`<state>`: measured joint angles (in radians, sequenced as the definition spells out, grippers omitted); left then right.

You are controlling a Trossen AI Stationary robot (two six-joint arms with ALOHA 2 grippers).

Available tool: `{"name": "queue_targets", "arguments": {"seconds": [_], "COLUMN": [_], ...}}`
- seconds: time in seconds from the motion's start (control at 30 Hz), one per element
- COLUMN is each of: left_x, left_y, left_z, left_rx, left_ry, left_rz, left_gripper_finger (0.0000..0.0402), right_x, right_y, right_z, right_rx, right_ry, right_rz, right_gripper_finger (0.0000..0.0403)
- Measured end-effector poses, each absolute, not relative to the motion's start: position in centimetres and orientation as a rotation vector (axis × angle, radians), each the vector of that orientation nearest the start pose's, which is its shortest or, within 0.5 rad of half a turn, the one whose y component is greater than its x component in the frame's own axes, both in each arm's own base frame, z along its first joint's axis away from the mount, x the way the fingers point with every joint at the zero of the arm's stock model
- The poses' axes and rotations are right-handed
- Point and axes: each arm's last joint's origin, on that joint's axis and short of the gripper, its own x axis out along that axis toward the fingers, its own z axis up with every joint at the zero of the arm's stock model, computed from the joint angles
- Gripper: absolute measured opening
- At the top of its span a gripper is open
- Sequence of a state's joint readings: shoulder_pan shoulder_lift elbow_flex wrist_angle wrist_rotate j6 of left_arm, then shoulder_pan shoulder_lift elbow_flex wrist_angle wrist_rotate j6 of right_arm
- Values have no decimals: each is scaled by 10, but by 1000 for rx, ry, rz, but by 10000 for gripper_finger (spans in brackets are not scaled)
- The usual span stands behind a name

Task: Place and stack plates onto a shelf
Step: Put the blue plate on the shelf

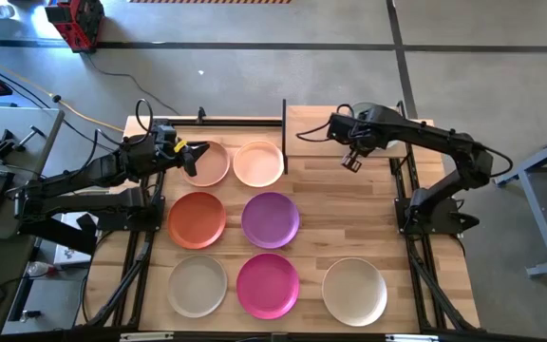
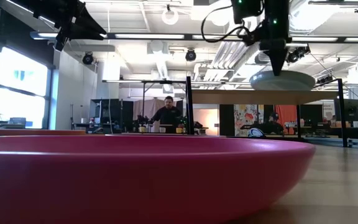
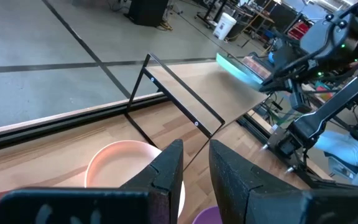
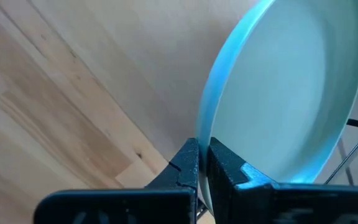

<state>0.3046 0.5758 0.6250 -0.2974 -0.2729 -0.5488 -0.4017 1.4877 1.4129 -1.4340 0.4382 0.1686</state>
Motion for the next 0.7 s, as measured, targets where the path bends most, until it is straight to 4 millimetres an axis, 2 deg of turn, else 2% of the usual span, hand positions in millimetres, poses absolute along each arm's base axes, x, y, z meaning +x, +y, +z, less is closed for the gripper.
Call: {"name": "queue_targets", "arguments": {"seconds": [0.3, 0.7], "left_x": [125, 125], "left_y": [47, 47], "left_z": [296, 296], "left_rx": [-535, -557], "left_ry": [87, 82], "left_rz": [629, 631], "left_gripper_finger": [67, 67], "right_x": [220, 219], "right_y": [-119, -124], "right_z": [302, 300], "right_rx": [103, 152], "right_ry": [1538, 1536], "right_rz": [-710, -643], "right_gripper_finger": [0, 6]}}
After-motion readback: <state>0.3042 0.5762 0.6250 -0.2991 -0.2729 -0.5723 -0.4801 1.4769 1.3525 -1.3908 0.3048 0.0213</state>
